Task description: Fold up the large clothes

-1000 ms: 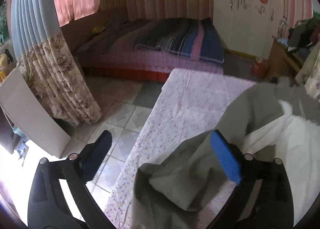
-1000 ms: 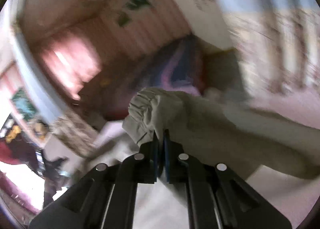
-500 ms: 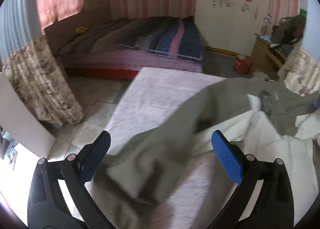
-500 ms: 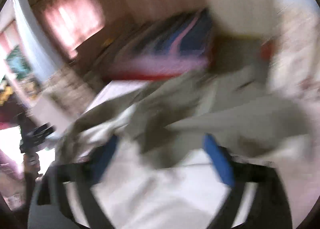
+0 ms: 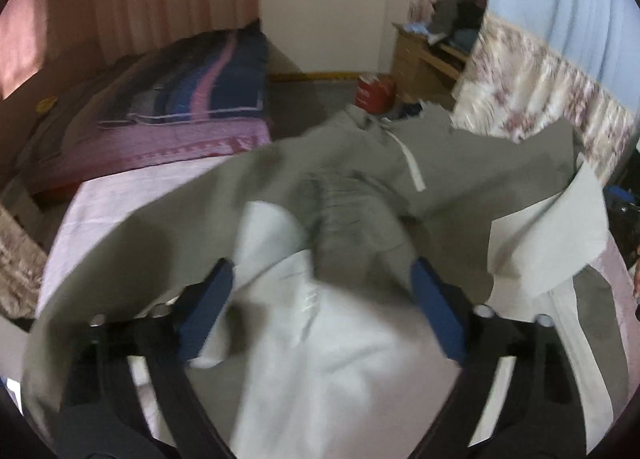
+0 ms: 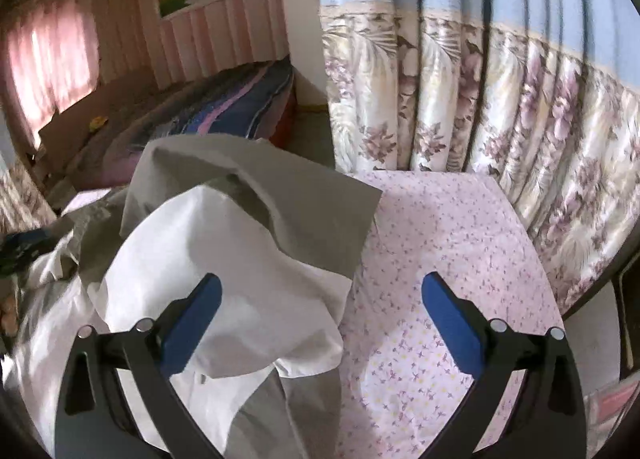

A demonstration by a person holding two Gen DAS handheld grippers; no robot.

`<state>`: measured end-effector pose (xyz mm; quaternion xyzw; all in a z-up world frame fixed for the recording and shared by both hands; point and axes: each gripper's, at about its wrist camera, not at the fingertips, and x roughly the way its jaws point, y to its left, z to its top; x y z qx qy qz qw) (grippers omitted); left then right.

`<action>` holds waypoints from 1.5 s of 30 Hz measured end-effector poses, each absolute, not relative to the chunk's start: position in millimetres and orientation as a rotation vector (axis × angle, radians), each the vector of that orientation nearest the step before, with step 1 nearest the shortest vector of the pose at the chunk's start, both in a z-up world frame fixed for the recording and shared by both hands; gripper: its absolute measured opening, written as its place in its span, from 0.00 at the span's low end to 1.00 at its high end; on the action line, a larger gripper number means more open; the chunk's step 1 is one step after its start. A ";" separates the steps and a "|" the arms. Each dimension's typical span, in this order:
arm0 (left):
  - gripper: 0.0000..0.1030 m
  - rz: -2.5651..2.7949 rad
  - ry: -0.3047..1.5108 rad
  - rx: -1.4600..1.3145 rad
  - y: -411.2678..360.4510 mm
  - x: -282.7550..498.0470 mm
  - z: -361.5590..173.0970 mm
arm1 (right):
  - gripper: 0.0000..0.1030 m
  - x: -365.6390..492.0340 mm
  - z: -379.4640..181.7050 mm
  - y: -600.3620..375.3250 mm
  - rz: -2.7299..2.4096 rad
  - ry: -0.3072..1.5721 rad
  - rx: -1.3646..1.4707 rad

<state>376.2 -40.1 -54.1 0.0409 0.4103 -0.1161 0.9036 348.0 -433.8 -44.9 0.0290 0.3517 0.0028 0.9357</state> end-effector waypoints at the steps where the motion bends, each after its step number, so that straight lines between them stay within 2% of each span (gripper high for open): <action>1: 0.67 -0.248 0.872 0.092 -47.3 385.7 -60.2 | 0.97 350.7 -46.9 -431.4 0.009 0.722 0.041; 2: 0.53 -0.267 0.913 0.090 -54.7 397.9 -68.0 | 0.97 351.7 -49.0 -431.7 0.018 0.728 0.029; 4: 0.49 -0.284 0.954 0.084 -65.7 413.4 -77.9 | 0.97 354.0 -50.1 -431.5 0.054 0.731 0.033; 7: 0.12 -0.293 0.946 0.102 -77.7 425.4 -81.8 | 0.97 361.6 -50.8 -438.9 0.058 0.733 0.072; 8: 0.06 -0.317 0.951 0.067 -77.0 428.3 -78.7 | 0.97 365.3 -50.3 -443.8 0.057 0.731 0.098; 10: 0.03 -0.351 0.914 -0.028 -69.6 426.4 -58.6 | 0.97 371.5 -48.8 -454.1 0.050 0.724 0.141; 13: 0.03 -0.307 0.727 -0.082 -37.5 401.8 -12.2 | 0.97 381.6 -50.5 -462.3 0.035 0.738 0.168; 16: 0.03 -0.234 0.689 -0.076 -8.5 398.4 -1.1 | 0.96 400.4 -71.6 -445.7 0.064 0.818 0.102; 17: 0.03 -0.208 0.712 -0.075 3.0 401.6 -7.4 | 0.79 407.0 -79.1 -438.7 0.059 0.839 0.068; 18: 0.03 -0.199 0.736 -0.077 8.6 404.6 -14.7 | 0.57 414.9 -86.1 -433.0 0.044 0.856 0.031; 19: 0.03 -0.193 0.767 -0.083 13.5 409.0 -24.6 | 0.14 428.9 -93.5 -433.1 0.056 0.885 0.044; 20: 0.04 -0.185 0.791 -0.087 16.8 411.9 -35.2 | 0.12 440.6 -96.2 -439.3 0.059 0.895 0.094; 24: 0.04 -0.179 0.822 -0.092 12.0 420.1 -60.3 | 0.12 474.0 -109.5 -451.3 0.000 1.002 0.083; 25: 0.04 -0.176 0.823 -0.083 9.8 423.2 -62.5 | 0.23 473.8 -109.6 -454.9 -0.007 1.023 0.099; 26: 0.05 -0.165 0.820 -0.066 9.7 423.4 -63.2 | 0.42 466.7 -104.5 -457.9 -0.026 1.004 0.102; 27: 0.06 -0.153 0.816 -0.053 12.1 421.7 -63.9 | 0.50 451.4 -92.7 -460.7 -0.047 0.953 0.104; 28: 0.07 -0.157 0.819 -0.050 16.8 416.4 -64.0 | 0.64 433.1 -80.8 -463.0 -0.046 0.903 0.123; 29: 0.08 -0.162 0.824 -0.050 23.0 414.1 -63.4 | 0.71 418.0 -73.1 -463.8 -0.021 0.873 0.155; 32: 0.10 -0.162 0.831 -0.052 33.1 410.6 -62.9 | 0.73 393.3 -67.5 -453.2 0.080 0.879 0.213; 36: 0.10 -0.164 0.828 -0.077 33.2 412.0 -65.8 | 0.74 408.3 -95.8 -422.7 0.079 0.981 0.141; 37: 0.10 -0.163 0.829 -0.085 32.9 411.7 -66.0 | 0.65 414.3 -104.4 -418.5 0.060 1.005 0.105; 38: 0.10 -0.162 0.830 -0.098 32.7 411.4 -66.5 | 0.23 416.9 -112.3 -414.1 0.047 1.030 0.069; 41: 0.09 -0.184 0.836 -0.147 31.2 406.3 -63.7 | 0.04 398.2 -103.0 -408.5 0.005 0.970 -0.062; 45: 0.09 -0.318 0.798 -0.180 12.6 385.3 -48.9 | 0.01 360.4 -87.5 -421.8 -0.137 0.889 -0.256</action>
